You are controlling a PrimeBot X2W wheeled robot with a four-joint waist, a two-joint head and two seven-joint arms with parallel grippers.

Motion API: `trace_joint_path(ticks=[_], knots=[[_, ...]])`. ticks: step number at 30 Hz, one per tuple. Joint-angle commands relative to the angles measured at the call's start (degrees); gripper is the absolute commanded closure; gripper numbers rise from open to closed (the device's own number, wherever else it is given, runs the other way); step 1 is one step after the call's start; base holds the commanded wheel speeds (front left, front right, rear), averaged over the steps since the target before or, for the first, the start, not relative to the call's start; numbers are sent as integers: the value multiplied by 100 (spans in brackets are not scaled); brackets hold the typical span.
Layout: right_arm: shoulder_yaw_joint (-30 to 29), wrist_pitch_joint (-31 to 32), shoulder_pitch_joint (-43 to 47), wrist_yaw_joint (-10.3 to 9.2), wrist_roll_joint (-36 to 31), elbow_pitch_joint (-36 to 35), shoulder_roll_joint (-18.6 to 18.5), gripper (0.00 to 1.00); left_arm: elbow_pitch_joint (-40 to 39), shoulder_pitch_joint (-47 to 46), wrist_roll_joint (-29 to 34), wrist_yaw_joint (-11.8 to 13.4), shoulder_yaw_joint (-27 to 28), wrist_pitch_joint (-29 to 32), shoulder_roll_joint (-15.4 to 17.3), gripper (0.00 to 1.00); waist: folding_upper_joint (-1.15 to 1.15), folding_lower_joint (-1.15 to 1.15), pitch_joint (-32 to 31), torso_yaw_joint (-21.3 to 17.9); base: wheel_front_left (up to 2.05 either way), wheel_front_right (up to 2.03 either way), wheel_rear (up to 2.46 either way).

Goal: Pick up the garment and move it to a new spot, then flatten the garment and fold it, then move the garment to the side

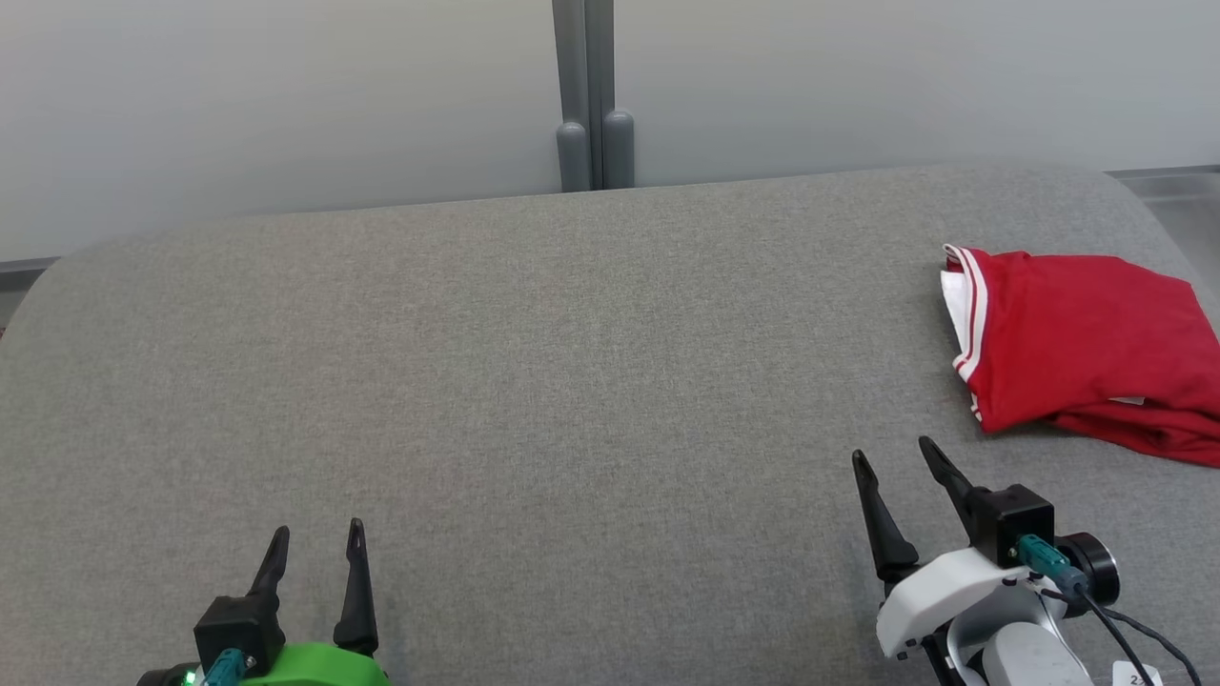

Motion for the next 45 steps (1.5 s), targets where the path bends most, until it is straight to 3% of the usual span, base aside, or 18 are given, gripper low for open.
trace_joint_path(ticks=[1, 4, 18, 22, 23, 27, 45], knots=[[-7, -21, 29, -10, 34, -25, -12, 0, -3, 1, -38, 3, -11, 3, 27, 0, 0, 0, 3, -1, 0, 0, 0], [23, -21, -1, -6, 33, -25, -8, 0, -13, 11, -63, 1, -2, 2, 28, 0, 0, 0, 23, -245, 0, 0, 0], [-70, -21, 36, -9, 48, -3, -13, 0, 34, 8, -110, 12, -34, 3, 28, 0, 0, 0, 30, -277, 0, 0, 0], [-4, -21, 62, -9, 85, 22, -12, 0, -46, 9, -182, -99, -67, 2, 28, 0, 0, 0, 31, -279, 0, 0, 0], [8, 0, 9, -1, 60, 16, 1, 100, -41, -3, -187, -89, -72, 0, -1, 100, 0, 0, 31, -280, 0, 0, 0], [-5, 28, 116, 1, 104, 188, 32, 100, 152, 16, -242, -90, -64, 22, -25, 100, 0, 0, 31, -279, 0, 0, 0], [-231, 496, 87, 0, 2056, -56, 23, 100, -29, -152, -2056, -184, 129, 510, -15, 100, 0, 0, 42, -237, 0, 0, 0]])
